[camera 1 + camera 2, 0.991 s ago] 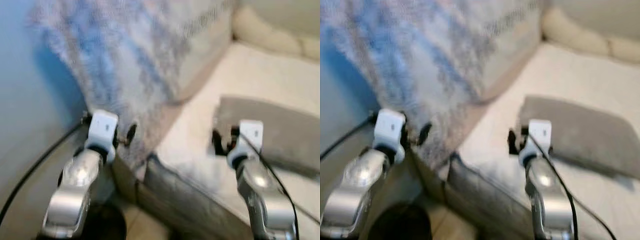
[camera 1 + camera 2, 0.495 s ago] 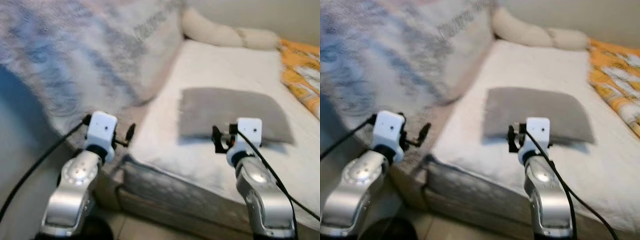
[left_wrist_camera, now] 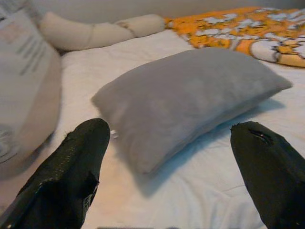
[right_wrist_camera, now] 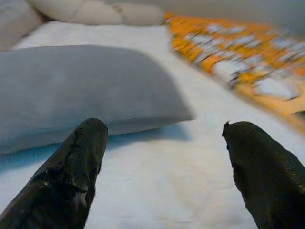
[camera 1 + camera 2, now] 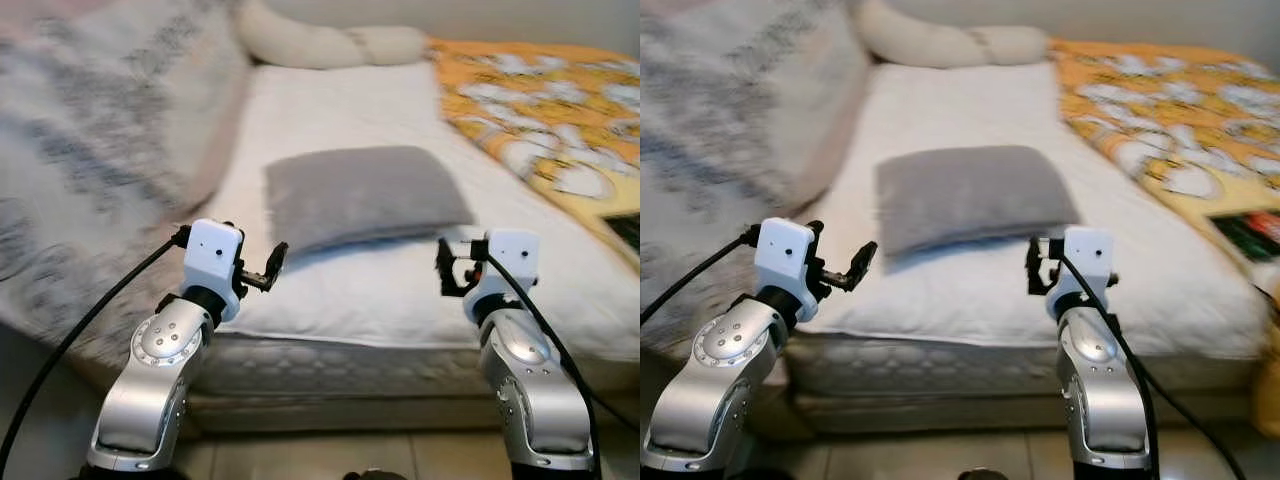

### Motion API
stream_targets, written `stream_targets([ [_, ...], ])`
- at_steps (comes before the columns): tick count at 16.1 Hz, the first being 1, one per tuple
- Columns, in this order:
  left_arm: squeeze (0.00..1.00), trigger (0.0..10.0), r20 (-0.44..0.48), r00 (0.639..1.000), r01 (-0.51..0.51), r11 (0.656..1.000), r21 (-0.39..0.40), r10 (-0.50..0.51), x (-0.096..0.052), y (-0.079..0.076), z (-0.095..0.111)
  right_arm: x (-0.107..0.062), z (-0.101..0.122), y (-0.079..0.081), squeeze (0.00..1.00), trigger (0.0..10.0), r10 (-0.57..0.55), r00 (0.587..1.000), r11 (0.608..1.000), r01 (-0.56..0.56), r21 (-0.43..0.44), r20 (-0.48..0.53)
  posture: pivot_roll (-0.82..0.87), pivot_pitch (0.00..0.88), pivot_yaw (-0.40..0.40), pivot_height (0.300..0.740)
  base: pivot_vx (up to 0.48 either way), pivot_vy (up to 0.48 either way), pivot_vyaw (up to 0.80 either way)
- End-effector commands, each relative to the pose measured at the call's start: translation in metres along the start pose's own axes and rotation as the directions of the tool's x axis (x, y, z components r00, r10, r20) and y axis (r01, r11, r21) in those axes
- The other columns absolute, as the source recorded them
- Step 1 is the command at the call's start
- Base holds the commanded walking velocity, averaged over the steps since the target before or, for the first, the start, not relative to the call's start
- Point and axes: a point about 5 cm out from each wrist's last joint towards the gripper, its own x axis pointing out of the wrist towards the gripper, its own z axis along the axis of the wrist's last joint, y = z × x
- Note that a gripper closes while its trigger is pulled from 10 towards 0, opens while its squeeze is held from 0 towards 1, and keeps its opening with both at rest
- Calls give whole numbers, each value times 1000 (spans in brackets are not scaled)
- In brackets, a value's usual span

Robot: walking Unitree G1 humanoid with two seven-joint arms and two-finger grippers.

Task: Clean up the room

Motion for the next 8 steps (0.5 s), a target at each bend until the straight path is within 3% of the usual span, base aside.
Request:
stream_targets([
  [1,0,10000,3,1000,-18,1000,23,18,0,2,0,0,-3,8,0,10000,84,996,996,-84,-1,-13,-7,0,7,740,0,0,-744],
  [2,0,10000,16,1000,-28,999,22,27,-1,2,0,-4,-9,13,0,10000,163,985,986,-161,48,-53,-5,0,4,740,0,0,0],
  [5,0,10000,17,999,-33,999,4,33,-3,2,0,-4,-12,9,0,10000,113,991,994,-113,13,-69,-3,0,0,740,318,0,0],
  [8,0,10000,11,999,-33,999,8,33,-4,1,-1,-4,-11,10,0,10000,142,988,989,-139,41,-56,0,0,-9,740,326,0,0],
])
